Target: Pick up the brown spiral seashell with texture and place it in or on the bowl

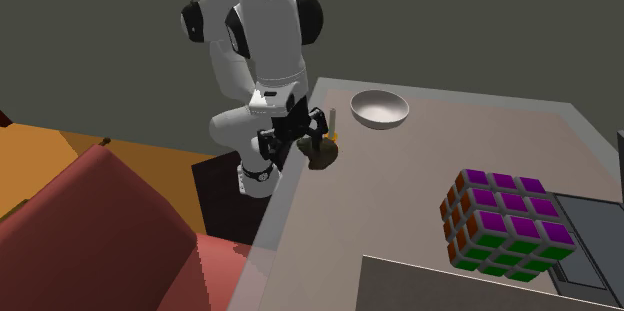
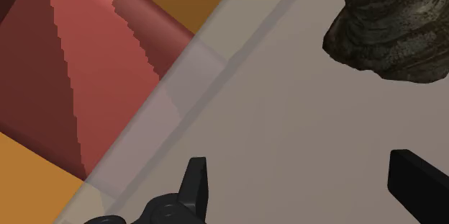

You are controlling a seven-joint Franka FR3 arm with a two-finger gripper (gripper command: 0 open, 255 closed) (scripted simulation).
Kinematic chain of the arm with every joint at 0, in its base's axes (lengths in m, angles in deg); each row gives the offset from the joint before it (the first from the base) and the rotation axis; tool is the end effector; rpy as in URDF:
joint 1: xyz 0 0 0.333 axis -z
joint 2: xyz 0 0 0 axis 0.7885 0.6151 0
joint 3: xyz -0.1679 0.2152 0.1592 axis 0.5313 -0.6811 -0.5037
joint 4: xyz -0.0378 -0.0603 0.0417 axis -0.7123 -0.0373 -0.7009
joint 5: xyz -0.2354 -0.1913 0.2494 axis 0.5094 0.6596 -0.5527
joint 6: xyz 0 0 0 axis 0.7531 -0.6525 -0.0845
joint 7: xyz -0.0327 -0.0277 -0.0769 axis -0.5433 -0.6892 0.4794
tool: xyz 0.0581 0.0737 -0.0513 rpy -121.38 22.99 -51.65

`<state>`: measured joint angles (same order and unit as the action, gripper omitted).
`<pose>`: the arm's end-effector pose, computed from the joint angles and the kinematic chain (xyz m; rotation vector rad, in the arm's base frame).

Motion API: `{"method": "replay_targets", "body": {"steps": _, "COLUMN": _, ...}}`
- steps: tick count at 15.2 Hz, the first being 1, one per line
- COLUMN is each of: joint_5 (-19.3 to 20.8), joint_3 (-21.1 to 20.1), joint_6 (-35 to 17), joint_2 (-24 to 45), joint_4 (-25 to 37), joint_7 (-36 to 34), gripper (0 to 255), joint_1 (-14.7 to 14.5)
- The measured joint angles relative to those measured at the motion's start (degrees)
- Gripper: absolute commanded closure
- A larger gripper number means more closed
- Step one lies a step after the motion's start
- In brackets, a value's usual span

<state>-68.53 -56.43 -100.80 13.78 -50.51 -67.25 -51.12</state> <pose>0.3127 0.0201 0.6070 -3.0688 -0.0622 -0.1899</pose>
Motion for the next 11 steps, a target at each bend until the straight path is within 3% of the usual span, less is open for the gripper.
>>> {"method": "replay_targets", "body": {"steps": 11, "joint_5": -0.84, "joint_3": -8.44, "joint_6": 10.68, "joint_2": -10.83, "joint_4": -5.96, "joint_7": -2.83, "gripper": 0, "joint_1": -5.27}}
